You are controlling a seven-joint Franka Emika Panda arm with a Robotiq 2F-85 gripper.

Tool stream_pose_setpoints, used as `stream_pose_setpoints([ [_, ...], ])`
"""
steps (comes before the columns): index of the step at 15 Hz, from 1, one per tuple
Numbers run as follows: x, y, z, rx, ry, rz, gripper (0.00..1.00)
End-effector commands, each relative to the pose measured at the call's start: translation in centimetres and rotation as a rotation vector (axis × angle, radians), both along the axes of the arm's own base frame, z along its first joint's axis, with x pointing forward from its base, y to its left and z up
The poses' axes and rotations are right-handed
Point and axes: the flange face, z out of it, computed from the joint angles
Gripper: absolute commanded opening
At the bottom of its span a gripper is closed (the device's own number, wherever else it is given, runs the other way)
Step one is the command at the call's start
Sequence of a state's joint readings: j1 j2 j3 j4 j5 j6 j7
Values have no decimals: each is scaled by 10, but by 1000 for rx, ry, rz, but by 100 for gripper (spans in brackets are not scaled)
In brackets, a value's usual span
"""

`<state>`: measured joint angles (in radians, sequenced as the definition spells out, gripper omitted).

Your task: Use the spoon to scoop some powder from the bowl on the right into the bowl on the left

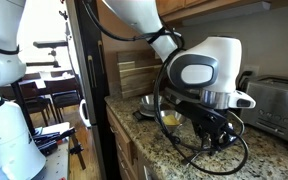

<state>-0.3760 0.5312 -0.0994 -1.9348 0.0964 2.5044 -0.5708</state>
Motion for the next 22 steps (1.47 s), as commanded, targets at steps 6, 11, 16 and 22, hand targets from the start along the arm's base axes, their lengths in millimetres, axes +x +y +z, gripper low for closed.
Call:
stream_pose_setpoints([
  [6, -11, -8, 2, 46, -4, 18, 6],
  [11, -15, 6, 30, 24, 18, 98, 6],
  [16, -23, 23, 71, -6, 41, 208, 6],
  [22, -35, 73, 103, -103, 189, 386, 6],
])
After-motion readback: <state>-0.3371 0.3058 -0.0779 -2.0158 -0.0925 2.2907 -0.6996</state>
